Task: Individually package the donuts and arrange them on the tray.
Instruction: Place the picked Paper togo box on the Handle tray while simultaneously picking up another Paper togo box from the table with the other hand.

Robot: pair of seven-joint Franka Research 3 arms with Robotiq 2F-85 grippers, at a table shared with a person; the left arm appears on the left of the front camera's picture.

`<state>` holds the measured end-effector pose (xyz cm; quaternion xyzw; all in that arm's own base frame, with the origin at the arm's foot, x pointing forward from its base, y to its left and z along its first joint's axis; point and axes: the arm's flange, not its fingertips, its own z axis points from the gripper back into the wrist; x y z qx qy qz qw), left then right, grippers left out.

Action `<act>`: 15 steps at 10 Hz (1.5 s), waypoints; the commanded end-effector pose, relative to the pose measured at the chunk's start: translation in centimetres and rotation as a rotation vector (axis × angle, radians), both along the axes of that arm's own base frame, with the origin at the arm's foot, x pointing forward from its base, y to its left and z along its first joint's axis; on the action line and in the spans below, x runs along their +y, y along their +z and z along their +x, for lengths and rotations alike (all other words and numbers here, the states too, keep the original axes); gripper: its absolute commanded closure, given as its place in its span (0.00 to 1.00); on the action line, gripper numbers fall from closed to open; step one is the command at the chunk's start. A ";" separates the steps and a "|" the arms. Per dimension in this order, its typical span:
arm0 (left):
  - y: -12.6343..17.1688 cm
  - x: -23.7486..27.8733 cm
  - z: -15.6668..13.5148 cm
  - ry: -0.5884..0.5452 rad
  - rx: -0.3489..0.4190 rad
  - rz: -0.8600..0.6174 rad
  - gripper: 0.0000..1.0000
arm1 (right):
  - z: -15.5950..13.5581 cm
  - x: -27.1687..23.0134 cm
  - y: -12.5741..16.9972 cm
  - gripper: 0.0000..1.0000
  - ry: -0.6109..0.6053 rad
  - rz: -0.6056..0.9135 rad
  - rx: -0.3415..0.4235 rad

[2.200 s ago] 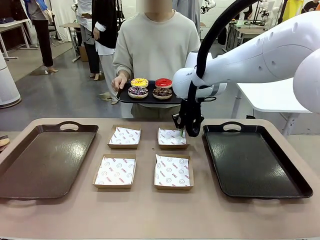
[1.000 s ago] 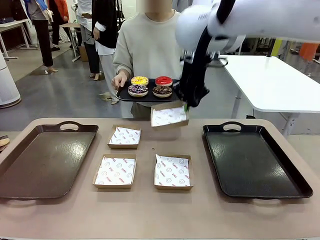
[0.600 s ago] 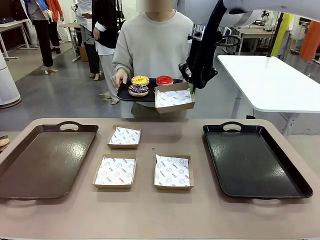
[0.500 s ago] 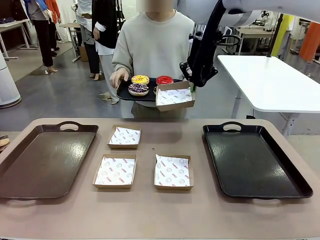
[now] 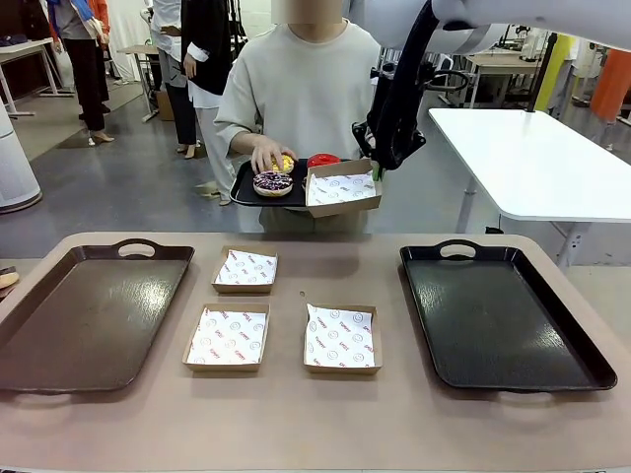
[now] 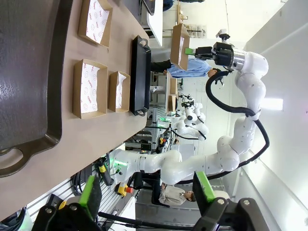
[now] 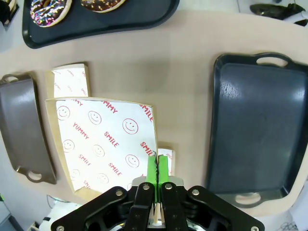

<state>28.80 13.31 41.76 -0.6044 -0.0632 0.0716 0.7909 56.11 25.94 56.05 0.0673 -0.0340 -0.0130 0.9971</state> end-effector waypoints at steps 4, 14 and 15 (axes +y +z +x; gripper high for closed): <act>0.0 0.0 0.0 0.001 0.001 0.000 0.00 | -0.5 -0.3 -0.2 1.00 -0.003 -0.005 0.004; 0.0 0.0 0.0 0.001 0.001 0.000 0.00 | -0.5 -0.3 -0.2 1.00 -0.003 -0.005 0.004; 0.0 0.0 0.0 0.001 0.001 0.000 0.00 | -0.5 -0.3 -0.2 1.00 -0.003 -0.005 0.004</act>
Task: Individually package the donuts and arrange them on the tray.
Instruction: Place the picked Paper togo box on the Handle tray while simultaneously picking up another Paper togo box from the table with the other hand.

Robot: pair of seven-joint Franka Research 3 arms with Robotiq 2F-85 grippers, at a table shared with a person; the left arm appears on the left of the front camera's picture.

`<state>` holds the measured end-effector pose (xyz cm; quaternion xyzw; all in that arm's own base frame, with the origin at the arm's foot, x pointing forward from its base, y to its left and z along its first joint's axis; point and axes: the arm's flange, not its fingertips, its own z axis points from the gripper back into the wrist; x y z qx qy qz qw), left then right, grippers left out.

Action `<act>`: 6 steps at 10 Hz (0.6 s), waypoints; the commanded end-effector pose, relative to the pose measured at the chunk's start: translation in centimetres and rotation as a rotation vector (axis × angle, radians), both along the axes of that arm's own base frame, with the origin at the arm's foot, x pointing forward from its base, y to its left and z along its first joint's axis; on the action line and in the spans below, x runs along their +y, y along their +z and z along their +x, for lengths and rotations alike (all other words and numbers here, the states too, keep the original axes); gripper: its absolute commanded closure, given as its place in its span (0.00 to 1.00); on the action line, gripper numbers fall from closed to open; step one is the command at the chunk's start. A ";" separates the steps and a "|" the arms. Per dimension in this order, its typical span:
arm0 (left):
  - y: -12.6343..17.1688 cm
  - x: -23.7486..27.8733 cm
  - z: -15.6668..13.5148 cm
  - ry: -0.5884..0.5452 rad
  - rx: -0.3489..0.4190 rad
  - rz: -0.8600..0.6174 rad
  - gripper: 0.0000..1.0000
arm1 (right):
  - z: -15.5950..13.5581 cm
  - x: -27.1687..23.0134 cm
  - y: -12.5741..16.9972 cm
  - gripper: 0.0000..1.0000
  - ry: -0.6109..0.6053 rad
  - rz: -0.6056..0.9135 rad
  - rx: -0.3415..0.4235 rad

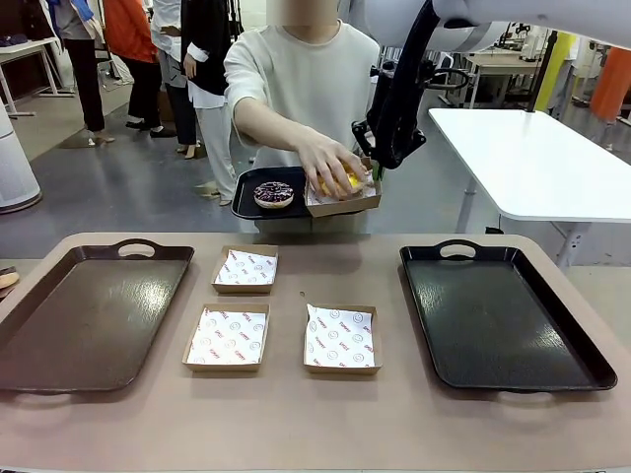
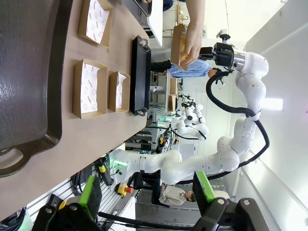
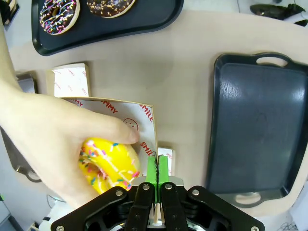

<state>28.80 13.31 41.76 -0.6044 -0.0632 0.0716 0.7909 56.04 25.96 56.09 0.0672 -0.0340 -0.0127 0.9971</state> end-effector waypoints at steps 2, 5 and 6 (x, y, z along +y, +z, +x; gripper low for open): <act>0.0 0.0 0.0 0.001 0.001 0.000 0.00 | -0.5 -0.3 -0.3 1.00 -0.003 -0.005 0.004; 0.0 0.0 0.0 0.001 0.001 0.000 0.00 | -0.5 -0.3 -0.3 1.00 -0.003 -0.005 0.004; 0.0 0.0 0.0 0.001 0.001 0.000 0.00 | -0.5 -0.3 -0.3 1.00 -0.003 -0.005 0.004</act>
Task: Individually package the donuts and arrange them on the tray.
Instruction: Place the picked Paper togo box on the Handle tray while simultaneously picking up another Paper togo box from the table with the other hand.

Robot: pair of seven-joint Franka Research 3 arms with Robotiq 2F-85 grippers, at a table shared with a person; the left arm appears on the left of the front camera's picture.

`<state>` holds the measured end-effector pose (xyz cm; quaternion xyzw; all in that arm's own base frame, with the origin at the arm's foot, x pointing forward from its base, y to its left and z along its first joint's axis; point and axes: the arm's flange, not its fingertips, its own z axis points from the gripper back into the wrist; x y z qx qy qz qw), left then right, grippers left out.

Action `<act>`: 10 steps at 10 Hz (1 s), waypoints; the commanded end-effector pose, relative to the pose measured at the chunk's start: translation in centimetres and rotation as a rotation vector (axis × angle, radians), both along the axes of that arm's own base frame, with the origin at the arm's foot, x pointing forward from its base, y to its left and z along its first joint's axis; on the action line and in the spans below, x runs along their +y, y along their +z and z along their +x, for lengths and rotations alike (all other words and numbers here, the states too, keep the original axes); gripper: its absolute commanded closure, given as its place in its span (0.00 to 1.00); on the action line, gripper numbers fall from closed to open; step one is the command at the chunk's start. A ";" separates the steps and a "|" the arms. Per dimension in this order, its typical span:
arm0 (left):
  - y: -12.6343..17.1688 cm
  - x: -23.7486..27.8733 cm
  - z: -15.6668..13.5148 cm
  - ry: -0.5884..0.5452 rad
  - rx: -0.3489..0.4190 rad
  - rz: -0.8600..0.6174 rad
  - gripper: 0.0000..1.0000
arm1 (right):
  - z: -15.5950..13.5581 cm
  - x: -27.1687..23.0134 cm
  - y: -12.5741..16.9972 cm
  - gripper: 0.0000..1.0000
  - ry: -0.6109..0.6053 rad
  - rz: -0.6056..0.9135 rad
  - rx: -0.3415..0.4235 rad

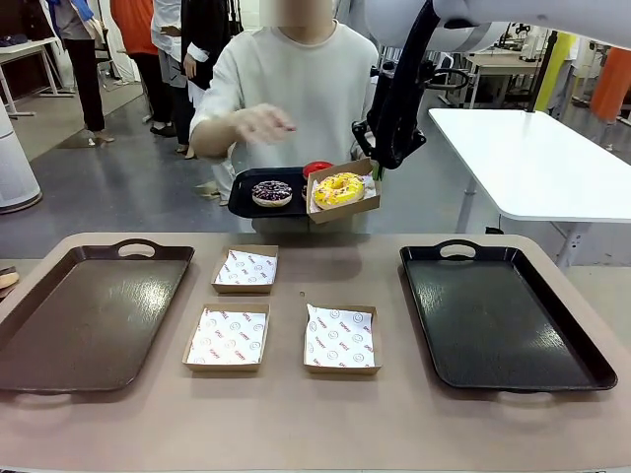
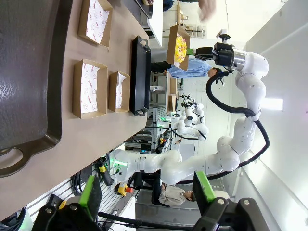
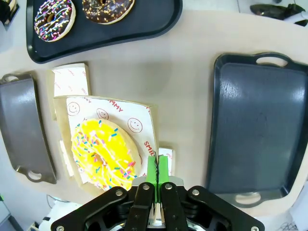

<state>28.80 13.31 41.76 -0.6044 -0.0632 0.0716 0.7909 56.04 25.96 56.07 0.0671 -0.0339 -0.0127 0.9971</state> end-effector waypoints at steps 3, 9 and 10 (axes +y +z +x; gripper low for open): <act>0.0 0.0 0.0 0.001 0.001 0.000 0.00 | -0.5 -0.3 -0.2 1.00 -0.004 -0.005 0.003; 7.5 -3.9 5.2 -0.231 -0.031 0.271 0.00 | -1.1 -10.2 2.0 0.99 0.079 0.120 0.033; 9.5 -5.2 7.1 -0.272 -0.014 0.344 0.00 | -1.7 -13.3 2.3 0.99 0.069 0.131 0.026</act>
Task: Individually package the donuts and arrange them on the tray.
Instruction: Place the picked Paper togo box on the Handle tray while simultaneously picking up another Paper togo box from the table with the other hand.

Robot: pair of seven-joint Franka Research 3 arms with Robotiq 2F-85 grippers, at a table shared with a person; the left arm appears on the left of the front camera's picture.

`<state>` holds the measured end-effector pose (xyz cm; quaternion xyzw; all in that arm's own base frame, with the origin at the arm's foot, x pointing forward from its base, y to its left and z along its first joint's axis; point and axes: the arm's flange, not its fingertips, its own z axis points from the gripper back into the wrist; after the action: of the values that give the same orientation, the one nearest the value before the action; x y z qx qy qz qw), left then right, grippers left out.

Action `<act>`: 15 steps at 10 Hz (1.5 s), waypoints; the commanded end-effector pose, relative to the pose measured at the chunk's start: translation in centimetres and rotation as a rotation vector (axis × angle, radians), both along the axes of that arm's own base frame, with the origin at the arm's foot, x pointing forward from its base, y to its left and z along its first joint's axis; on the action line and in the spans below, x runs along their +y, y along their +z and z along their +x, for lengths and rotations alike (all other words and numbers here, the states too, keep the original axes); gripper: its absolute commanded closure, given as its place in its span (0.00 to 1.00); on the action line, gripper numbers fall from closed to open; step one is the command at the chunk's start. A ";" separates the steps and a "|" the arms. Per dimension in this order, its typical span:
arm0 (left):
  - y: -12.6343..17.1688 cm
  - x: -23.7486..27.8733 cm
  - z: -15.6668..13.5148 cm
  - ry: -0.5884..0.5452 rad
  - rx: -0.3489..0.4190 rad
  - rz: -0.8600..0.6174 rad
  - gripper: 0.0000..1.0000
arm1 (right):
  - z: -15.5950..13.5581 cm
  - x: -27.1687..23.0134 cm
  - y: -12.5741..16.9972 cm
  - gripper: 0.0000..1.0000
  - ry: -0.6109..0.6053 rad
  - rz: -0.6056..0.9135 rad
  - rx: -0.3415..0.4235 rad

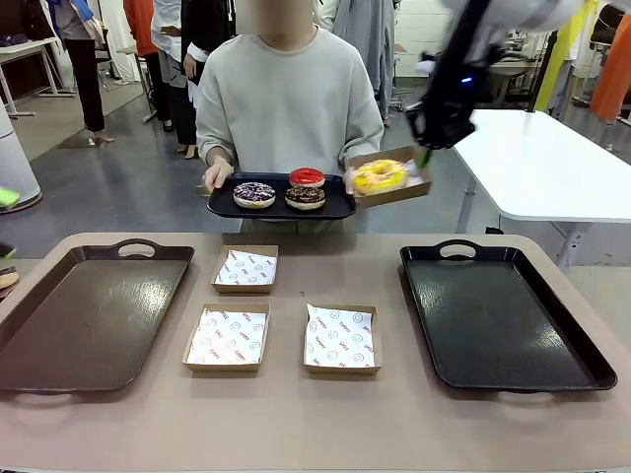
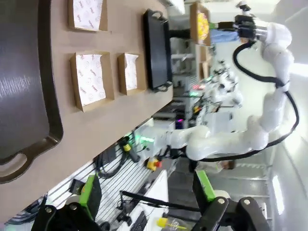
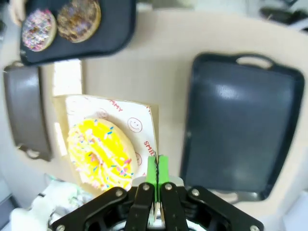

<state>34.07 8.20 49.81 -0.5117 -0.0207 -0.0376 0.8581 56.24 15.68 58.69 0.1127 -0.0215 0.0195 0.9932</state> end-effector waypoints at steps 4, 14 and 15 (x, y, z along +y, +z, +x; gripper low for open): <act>5.5 -8.7 8.5 -0.075 0.056 0.450 0.00 | -4.2 -11.8 -3.5 0.99 -0.067 -0.012 0.040; -3.4 -26.6 18.4 0.004 -0.156 1.021 0.00 | -2.0 -16.9 -13.5 0.99 -0.183 -0.141 0.025; -4.7 -27.7 18.6 0.005 -0.182 1.007 0.00 | -2.0 -16.9 -13.9 0.99 -0.182 -0.128 0.026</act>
<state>52.57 -18.53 45.74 -0.0368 -0.0549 -0.0970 0.9931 54.53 -1.22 45.30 0.0377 -0.0083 -0.0614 0.9974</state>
